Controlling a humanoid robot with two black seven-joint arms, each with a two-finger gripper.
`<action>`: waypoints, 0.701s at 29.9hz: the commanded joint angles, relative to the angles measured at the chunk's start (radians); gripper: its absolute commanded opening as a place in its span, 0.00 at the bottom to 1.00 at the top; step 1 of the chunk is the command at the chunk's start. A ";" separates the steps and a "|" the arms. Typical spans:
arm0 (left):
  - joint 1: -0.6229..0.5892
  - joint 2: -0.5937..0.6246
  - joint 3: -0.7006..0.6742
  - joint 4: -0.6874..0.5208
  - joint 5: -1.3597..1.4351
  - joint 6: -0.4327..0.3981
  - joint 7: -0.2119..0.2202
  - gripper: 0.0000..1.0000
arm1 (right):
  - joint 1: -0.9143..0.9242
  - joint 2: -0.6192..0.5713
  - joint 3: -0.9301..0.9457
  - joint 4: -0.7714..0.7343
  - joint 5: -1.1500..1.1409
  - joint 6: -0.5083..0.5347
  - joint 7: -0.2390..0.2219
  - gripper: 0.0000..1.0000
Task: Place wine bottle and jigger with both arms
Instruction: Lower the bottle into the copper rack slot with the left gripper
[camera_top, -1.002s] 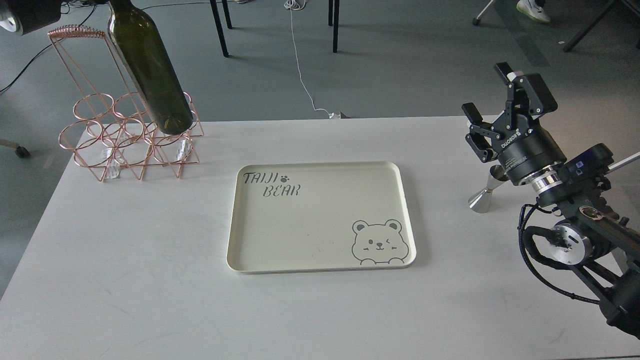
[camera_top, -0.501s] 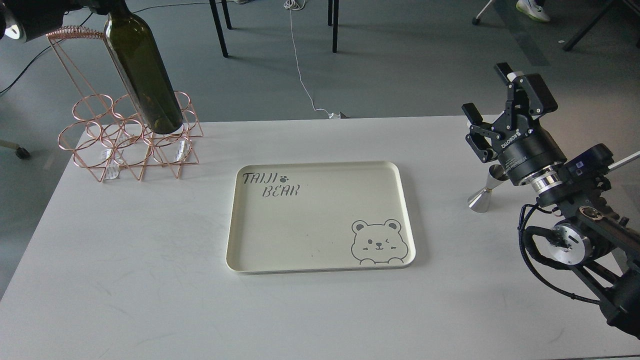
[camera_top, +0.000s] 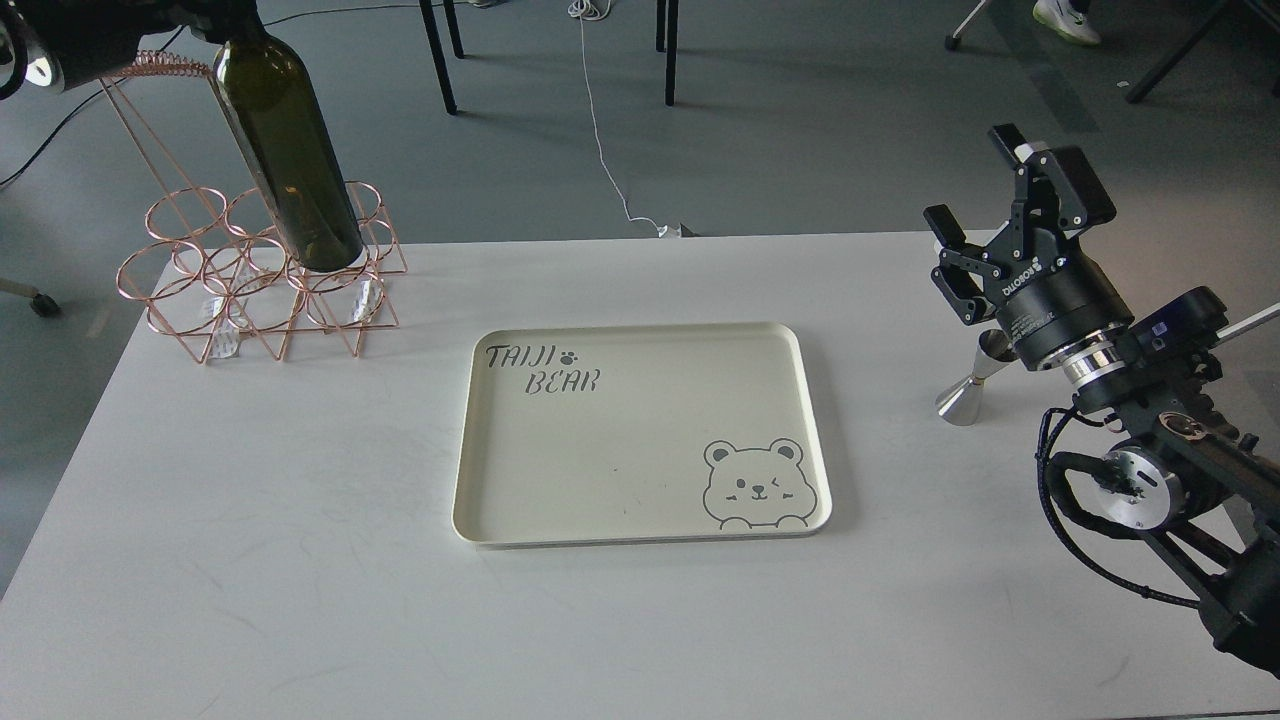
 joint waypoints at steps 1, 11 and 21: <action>-0.001 -0.001 0.000 -0.004 0.000 -0.002 0.000 0.13 | 0.000 0.000 -0.001 -0.001 0.000 0.000 0.000 0.99; 0.006 0.002 0.002 -0.007 0.001 -0.009 0.000 0.14 | 0.000 0.000 -0.001 0.000 0.000 0.000 0.000 0.99; 0.004 -0.002 0.018 -0.007 0.000 -0.019 0.000 0.14 | -0.001 0.000 -0.001 -0.001 -0.008 0.000 0.000 0.98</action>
